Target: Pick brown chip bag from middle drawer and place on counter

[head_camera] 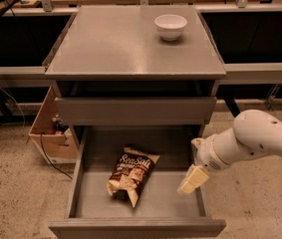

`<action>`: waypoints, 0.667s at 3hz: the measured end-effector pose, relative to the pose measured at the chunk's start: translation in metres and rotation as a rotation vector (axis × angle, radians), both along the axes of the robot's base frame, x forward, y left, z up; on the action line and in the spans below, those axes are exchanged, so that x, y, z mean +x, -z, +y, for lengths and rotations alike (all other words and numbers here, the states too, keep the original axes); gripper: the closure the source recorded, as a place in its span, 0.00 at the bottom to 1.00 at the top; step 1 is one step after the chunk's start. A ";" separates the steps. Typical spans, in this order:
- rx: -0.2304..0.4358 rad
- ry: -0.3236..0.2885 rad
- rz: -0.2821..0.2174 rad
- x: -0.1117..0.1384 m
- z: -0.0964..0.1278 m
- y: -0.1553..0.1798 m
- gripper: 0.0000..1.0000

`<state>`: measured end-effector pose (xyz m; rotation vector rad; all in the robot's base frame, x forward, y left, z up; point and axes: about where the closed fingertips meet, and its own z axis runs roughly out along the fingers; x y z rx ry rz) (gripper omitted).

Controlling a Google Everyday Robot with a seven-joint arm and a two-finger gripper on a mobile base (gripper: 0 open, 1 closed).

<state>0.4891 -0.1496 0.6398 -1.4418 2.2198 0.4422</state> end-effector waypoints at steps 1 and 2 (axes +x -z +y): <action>0.070 0.089 0.018 0.009 0.010 0.037 0.00; 0.129 0.181 0.009 0.026 0.016 0.077 0.00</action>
Offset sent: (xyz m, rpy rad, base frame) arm 0.0497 0.0196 -0.1248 0.2028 -0.0101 -0.3025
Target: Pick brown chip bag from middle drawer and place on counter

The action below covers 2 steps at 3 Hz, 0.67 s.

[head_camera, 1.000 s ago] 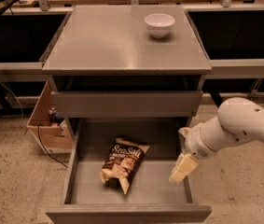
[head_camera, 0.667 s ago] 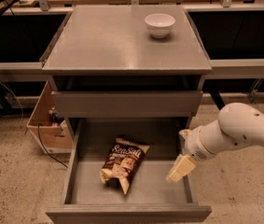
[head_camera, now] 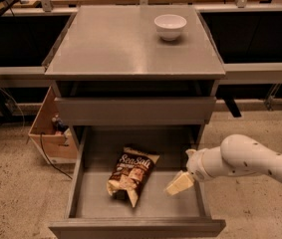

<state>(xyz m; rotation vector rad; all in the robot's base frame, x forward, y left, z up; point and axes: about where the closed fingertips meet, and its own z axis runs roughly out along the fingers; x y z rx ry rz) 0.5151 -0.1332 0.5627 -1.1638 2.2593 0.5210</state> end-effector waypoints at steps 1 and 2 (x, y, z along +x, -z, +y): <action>0.057 0.045 0.005 0.017 0.017 0.042 0.00; 0.095 0.029 0.022 0.034 0.045 0.077 0.00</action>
Offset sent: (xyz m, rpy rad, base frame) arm 0.0589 0.0823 -0.1226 0.1456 0.0413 -0.0076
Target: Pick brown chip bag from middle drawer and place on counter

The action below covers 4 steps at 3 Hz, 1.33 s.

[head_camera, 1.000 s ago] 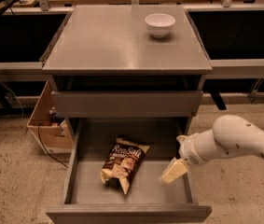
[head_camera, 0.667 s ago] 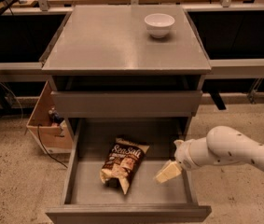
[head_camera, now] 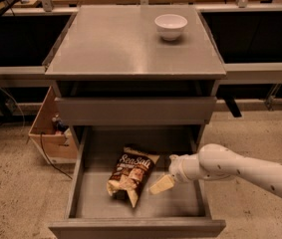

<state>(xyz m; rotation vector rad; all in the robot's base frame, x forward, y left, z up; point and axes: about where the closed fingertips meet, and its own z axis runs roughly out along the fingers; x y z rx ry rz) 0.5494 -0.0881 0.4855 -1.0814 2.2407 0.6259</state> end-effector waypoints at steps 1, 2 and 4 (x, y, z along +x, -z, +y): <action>0.033 -0.037 -0.002 0.017 0.033 0.019 0.00; 0.056 -0.073 -0.003 0.028 0.062 0.033 0.00; 0.055 -0.103 0.030 0.027 0.093 0.075 0.00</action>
Offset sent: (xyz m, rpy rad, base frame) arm 0.0419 0.0926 -0.0485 0.0818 -0.0077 0.1126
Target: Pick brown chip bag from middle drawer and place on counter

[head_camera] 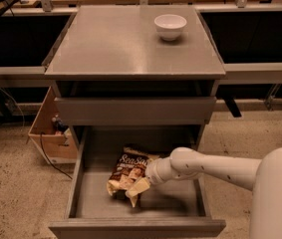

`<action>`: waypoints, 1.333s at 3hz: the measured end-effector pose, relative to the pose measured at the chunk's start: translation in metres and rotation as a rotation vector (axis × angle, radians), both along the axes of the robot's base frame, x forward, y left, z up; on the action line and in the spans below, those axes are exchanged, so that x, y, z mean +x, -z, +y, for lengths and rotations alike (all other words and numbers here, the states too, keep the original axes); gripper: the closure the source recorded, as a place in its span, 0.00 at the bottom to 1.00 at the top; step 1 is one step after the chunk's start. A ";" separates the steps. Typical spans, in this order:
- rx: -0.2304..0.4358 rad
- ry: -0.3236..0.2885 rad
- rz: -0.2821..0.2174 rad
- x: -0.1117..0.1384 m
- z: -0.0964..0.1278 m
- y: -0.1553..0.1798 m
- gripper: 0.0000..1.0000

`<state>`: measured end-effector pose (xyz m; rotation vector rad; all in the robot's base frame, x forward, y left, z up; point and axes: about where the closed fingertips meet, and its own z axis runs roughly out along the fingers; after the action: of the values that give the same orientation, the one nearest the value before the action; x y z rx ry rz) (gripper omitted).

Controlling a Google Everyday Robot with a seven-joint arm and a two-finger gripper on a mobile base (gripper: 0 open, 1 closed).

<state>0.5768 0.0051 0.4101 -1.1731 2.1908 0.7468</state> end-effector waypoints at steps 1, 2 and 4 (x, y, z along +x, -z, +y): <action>0.016 -0.018 0.008 -0.005 0.020 0.007 0.26; 0.018 -0.019 0.012 -0.006 0.025 0.009 0.51; -0.052 0.028 -0.032 -0.008 0.006 -0.013 1.00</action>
Offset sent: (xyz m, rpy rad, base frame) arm -0.0053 0.0326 -0.0107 0.0233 0.0153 0.0161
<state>0.5689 0.0106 0.4227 -1.1695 2.2082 0.6587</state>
